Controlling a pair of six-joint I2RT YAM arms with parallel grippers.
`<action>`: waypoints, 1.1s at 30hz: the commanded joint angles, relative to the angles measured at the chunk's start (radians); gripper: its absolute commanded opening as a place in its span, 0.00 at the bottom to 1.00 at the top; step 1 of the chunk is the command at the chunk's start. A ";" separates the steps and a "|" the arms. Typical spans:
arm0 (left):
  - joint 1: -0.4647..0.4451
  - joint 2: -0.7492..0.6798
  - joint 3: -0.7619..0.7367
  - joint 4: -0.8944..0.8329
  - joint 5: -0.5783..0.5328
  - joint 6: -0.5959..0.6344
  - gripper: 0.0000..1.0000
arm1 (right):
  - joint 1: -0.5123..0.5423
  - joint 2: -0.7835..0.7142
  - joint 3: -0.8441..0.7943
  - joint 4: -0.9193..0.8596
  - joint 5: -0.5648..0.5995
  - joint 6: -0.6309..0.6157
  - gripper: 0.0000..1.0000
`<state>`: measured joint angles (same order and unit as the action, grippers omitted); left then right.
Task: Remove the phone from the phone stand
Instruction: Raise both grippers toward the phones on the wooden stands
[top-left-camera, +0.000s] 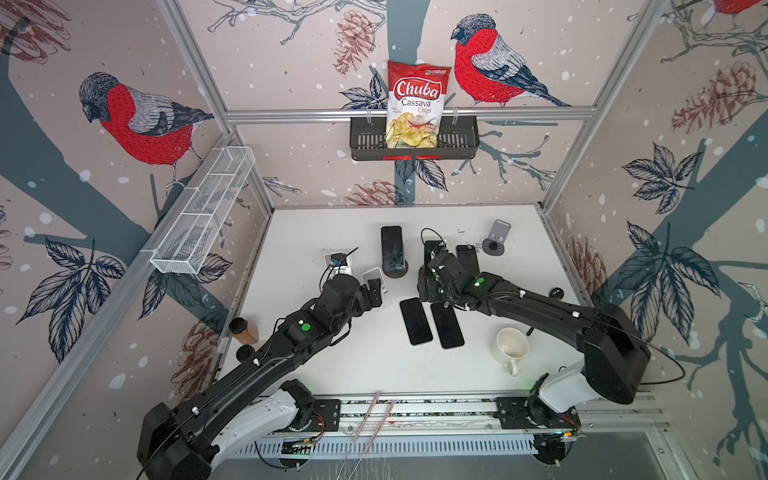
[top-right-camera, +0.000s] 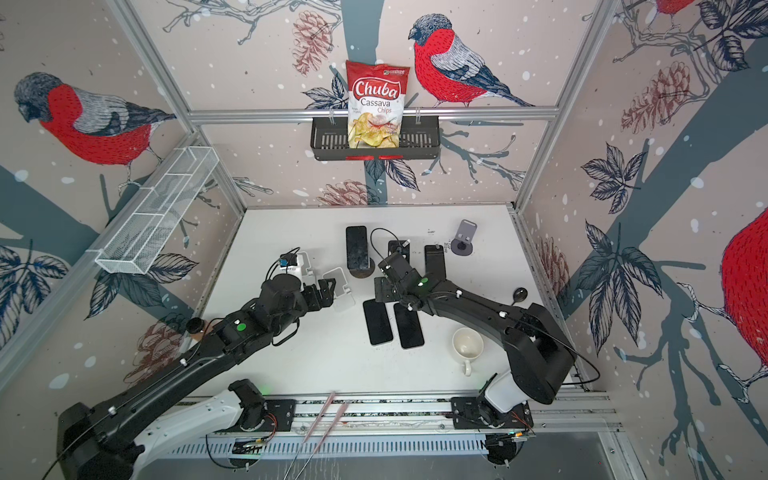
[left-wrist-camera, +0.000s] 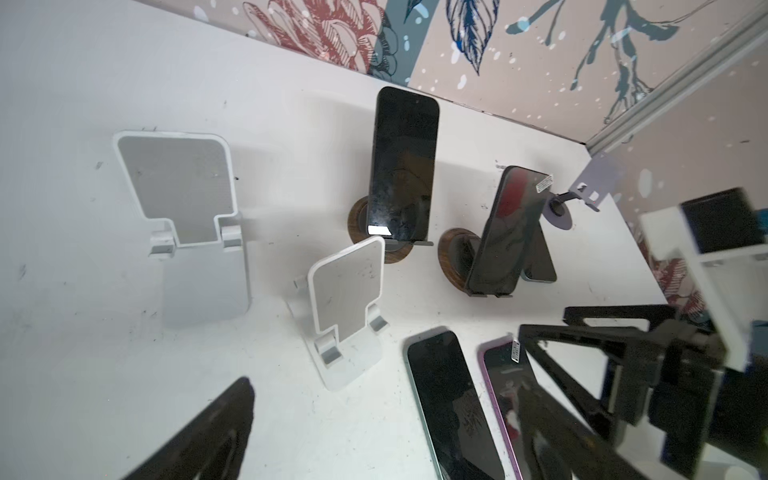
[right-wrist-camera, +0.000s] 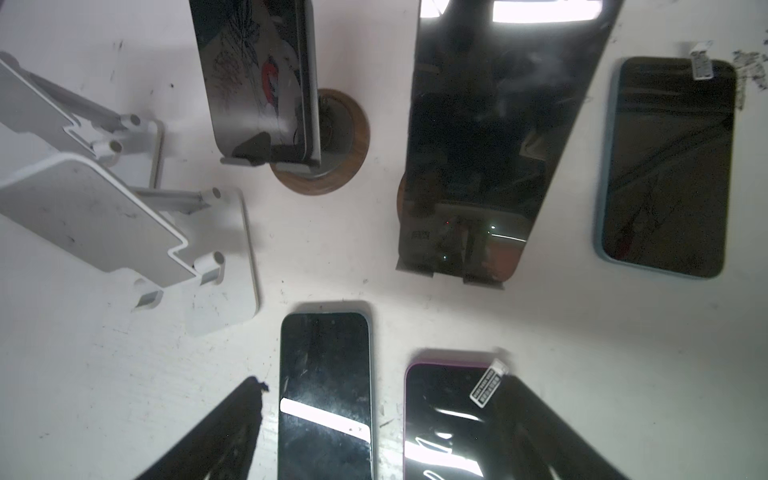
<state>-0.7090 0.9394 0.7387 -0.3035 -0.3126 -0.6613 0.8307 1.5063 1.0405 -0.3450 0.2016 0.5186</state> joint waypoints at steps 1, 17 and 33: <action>-0.006 0.033 0.030 -0.088 -0.085 -0.091 0.97 | -0.028 -0.033 -0.003 0.023 -0.005 -0.044 0.91; -0.063 0.294 0.145 -0.091 -0.167 -0.244 0.97 | -0.173 -0.122 -0.043 0.122 -0.083 -0.117 0.96; -0.063 0.681 0.440 -0.355 -0.276 -0.404 0.97 | -0.243 -0.194 -0.126 0.204 -0.212 -0.158 0.98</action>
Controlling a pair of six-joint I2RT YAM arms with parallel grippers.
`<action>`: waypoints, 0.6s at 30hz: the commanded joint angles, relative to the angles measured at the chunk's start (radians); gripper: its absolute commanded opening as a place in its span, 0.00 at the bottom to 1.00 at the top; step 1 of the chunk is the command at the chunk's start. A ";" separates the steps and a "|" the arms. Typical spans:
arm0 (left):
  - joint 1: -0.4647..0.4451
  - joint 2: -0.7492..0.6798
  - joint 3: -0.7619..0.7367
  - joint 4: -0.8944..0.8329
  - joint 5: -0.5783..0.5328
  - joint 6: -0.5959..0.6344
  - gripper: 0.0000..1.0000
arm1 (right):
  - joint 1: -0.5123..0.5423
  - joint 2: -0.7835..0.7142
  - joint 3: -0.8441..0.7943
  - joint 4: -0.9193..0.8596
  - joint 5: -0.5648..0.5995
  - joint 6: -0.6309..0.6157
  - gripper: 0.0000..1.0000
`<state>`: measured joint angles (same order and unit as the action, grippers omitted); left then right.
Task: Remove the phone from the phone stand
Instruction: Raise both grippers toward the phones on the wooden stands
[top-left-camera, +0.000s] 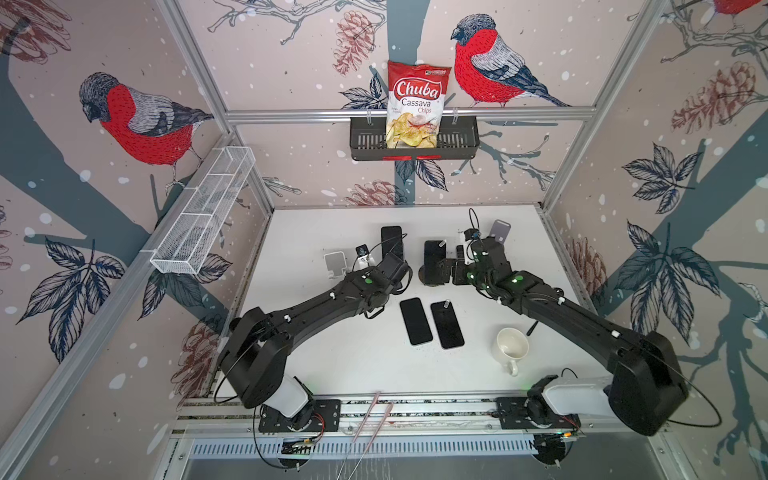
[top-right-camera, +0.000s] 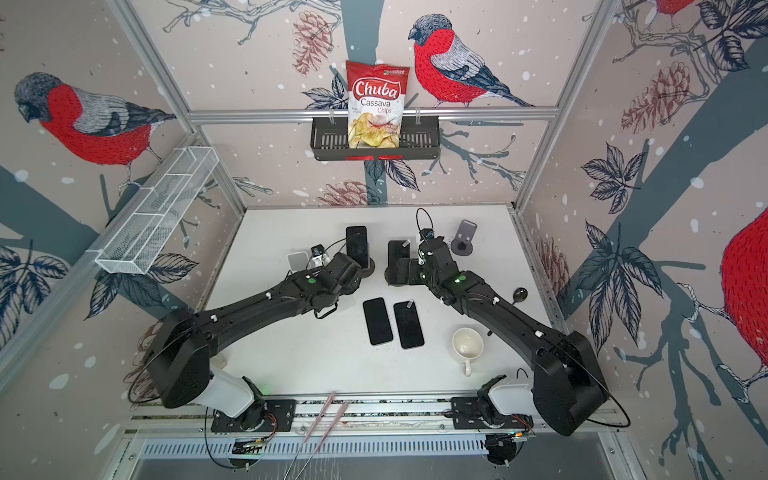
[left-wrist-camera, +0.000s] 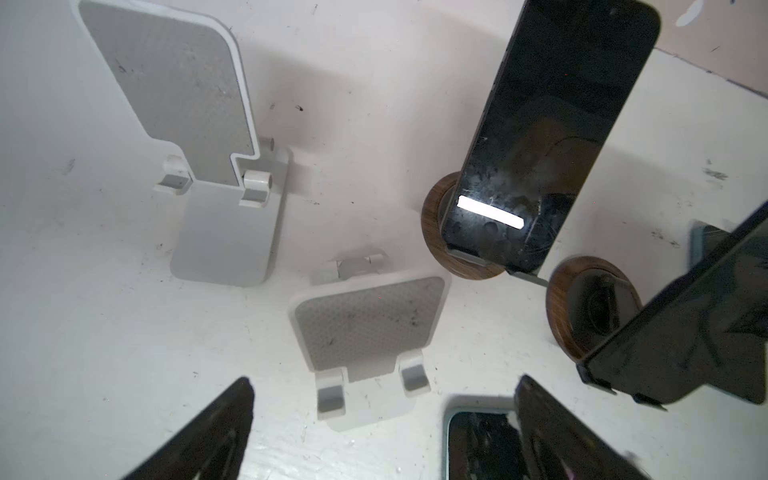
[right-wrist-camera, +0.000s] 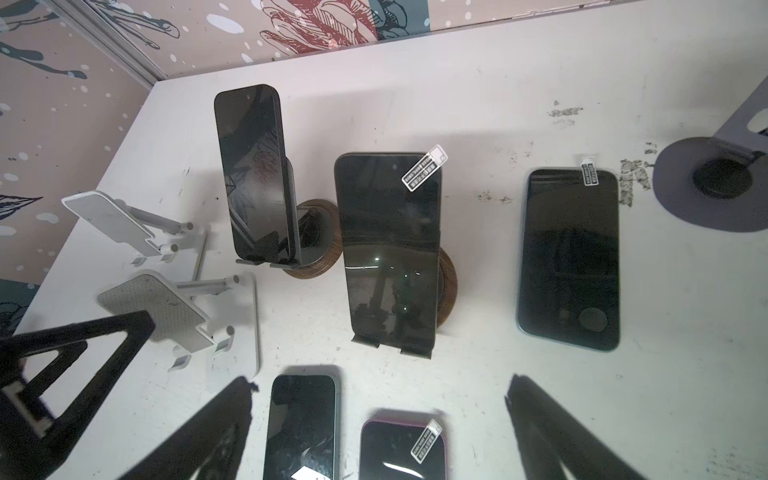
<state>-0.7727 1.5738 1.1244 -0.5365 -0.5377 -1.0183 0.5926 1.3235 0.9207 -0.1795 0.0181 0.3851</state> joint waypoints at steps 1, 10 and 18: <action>0.000 0.077 0.080 -0.141 -0.055 -0.048 0.96 | -0.009 -0.014 -0.011 0.041 -0.034 -0.026 0.97; 0.011 0.126 0.107 -0.114 -0.075 -0.050 0.96 | -0.046 -0.027 -0.034 0.048 -0.068 -0.034 0.98; 0.043 0.090 0.015 0.035 -0.050 -0.004 0.95 | -0.057 -0.019 -0.035 0.057 -0.089 -0.034 0.98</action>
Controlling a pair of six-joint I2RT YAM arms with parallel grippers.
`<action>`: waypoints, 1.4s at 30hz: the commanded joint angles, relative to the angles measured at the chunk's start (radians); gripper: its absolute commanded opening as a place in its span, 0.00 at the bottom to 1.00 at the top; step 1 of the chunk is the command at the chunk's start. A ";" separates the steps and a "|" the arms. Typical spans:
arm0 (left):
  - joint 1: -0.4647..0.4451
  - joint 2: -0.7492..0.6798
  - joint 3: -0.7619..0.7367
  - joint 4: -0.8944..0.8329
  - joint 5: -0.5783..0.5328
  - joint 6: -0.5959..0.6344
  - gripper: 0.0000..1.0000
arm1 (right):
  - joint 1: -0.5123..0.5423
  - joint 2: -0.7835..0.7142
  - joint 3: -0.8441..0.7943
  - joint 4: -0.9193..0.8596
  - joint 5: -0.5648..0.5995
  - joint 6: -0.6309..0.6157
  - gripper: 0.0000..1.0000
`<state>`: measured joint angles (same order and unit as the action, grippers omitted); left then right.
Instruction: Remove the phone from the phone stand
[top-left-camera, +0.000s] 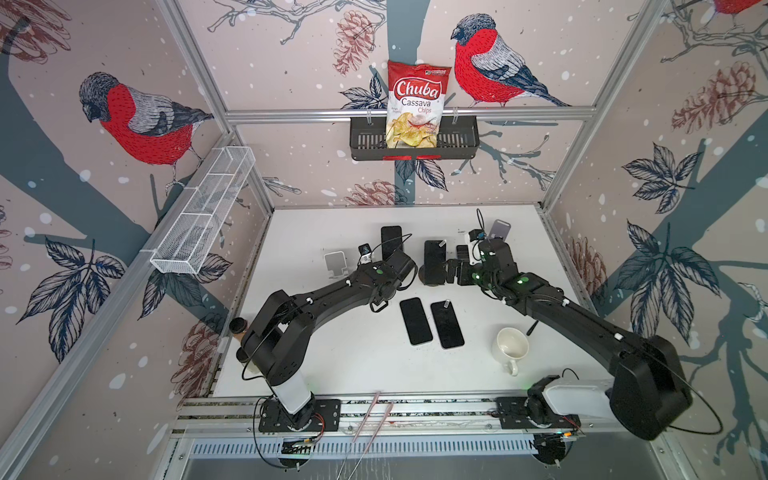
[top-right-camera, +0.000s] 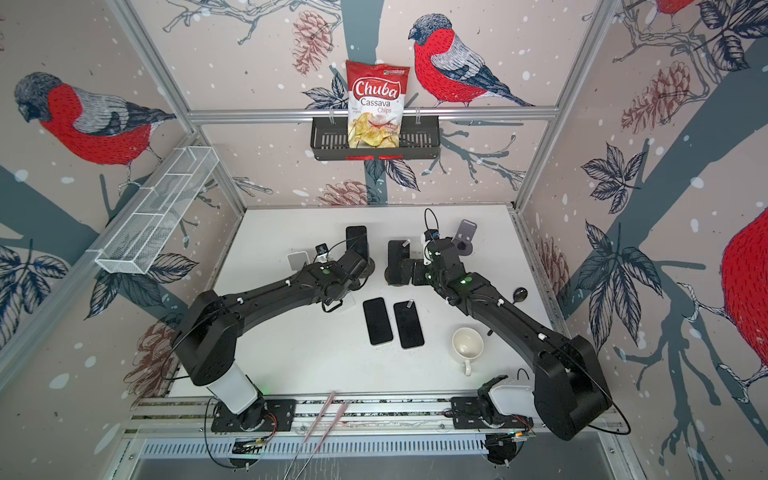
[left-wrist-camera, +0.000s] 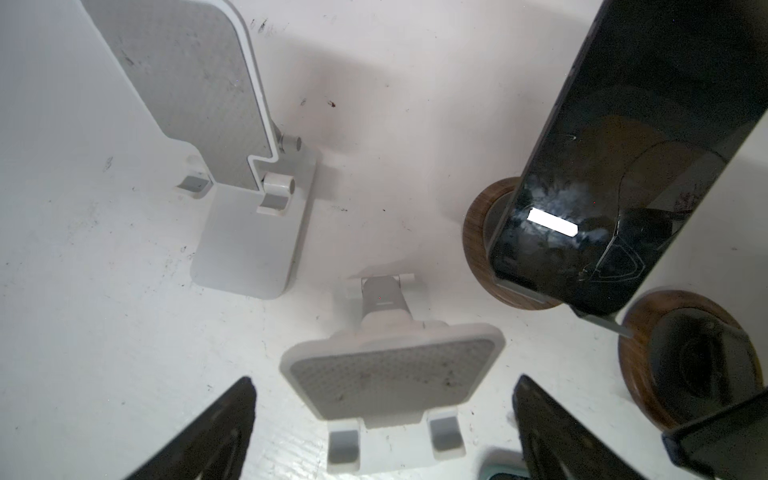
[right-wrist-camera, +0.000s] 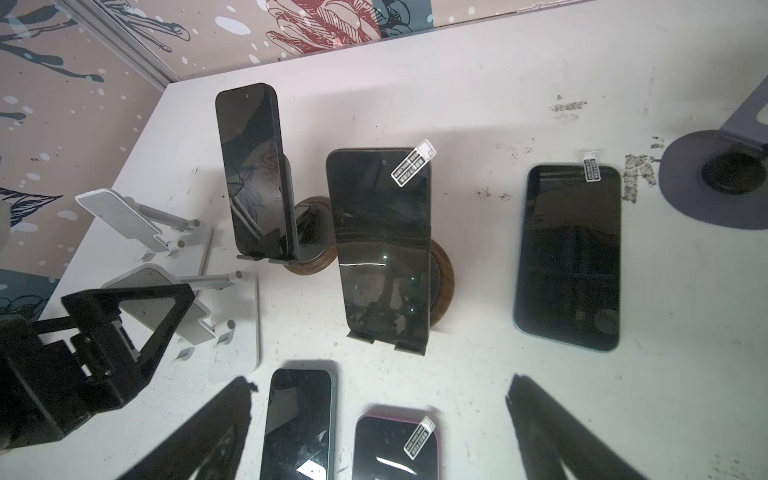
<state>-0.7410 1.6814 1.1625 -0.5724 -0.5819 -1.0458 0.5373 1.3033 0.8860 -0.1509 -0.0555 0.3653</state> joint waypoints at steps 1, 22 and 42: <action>0.015 -0.022 -0.037 0.093 -0.002 0.029 0.94 | -0.002 0.002 0.000 0.030 -0.016 -0.013 0.98; 0.043 0.000 -0.066 0.210 -0.006 0.132 0.80 | -0.006 0.031 0.001 0.035 -0.020 -0.017 0.98; 0.053 -0.038 -0.084 0.238 -0.006 0.252 0.47 | -0.008 0.030 -0.002 0.034 -0.020 -0.018 0.98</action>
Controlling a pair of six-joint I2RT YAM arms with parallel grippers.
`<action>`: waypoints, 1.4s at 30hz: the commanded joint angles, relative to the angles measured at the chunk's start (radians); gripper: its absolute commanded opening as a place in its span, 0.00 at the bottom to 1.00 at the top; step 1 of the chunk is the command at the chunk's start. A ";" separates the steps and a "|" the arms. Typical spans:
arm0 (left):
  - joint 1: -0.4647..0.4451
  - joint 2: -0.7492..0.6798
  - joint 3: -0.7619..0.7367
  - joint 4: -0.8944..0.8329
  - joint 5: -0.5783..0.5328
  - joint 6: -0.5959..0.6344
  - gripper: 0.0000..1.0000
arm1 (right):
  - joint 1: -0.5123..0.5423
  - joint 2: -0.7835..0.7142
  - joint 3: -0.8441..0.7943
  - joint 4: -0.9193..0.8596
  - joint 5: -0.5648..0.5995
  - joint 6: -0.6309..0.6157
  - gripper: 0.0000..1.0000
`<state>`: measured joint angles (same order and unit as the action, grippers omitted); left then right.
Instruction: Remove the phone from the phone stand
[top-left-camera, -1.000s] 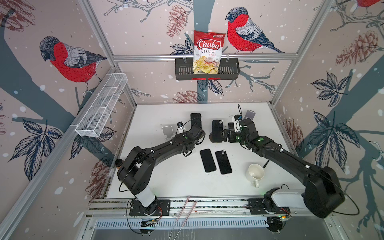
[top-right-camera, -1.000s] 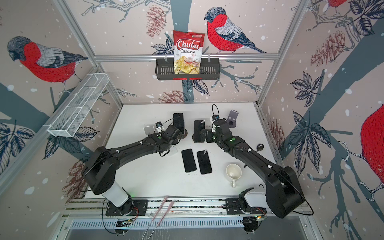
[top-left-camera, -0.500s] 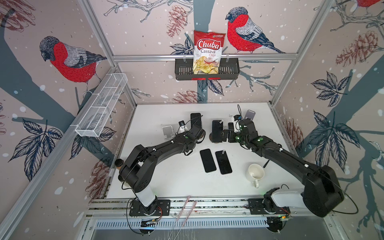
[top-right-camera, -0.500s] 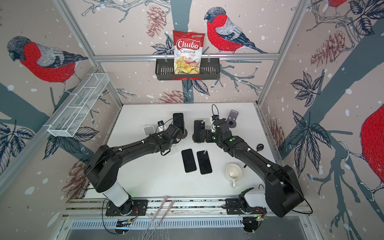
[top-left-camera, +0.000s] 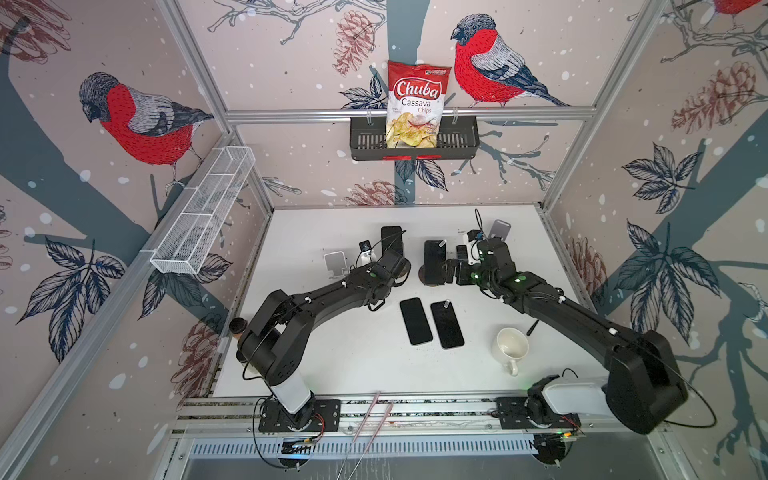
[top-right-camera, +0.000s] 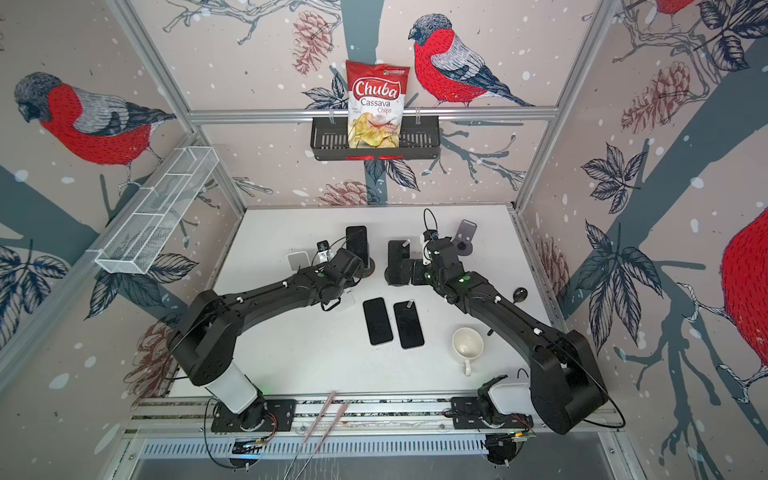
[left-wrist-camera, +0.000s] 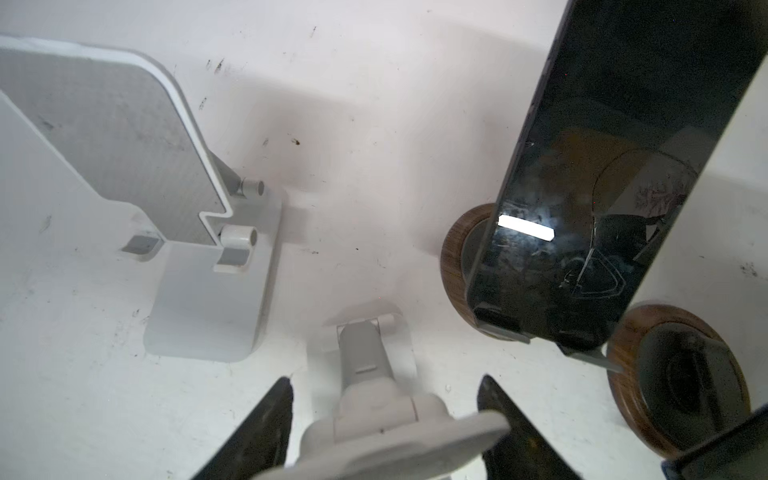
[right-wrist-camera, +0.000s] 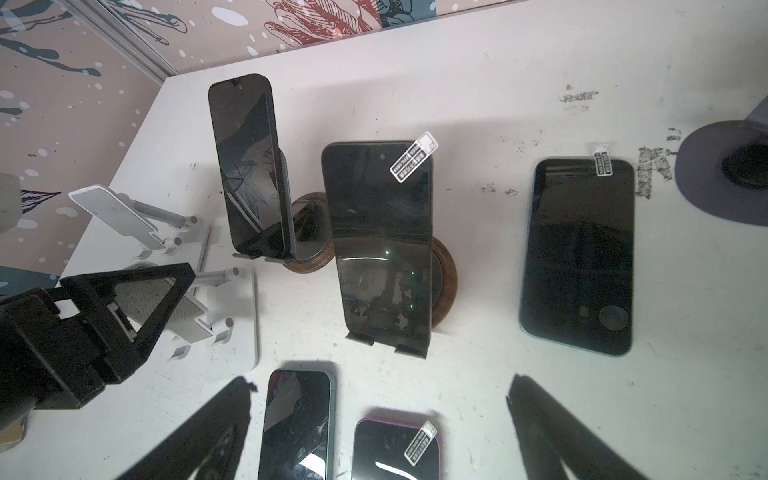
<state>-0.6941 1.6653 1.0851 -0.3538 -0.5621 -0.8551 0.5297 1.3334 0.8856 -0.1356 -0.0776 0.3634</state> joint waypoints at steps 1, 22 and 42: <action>0.009 -0.033 -0.012 0.033 -0.020 0.091 0.48 | 0.000 0.000 0.000 0.020 0.002 -0.016 0.98; 0.131 -0.046 -0.030 0.227 0.204 0.504 0.49 | 0.001 0.003 0.008 0.016 -0.007 -0.010 0.98; 0.271 0.084 0.072 0.315 0.364 0.611 0.49 | 0.003 0.067 0.059 0.001 0.001 -0.009 0.98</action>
<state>-0.4274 1.7393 1.1427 -0.0998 -0.2352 -0.2695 0.5304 1.3899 0.9321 -0.1425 -0.0811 0.3630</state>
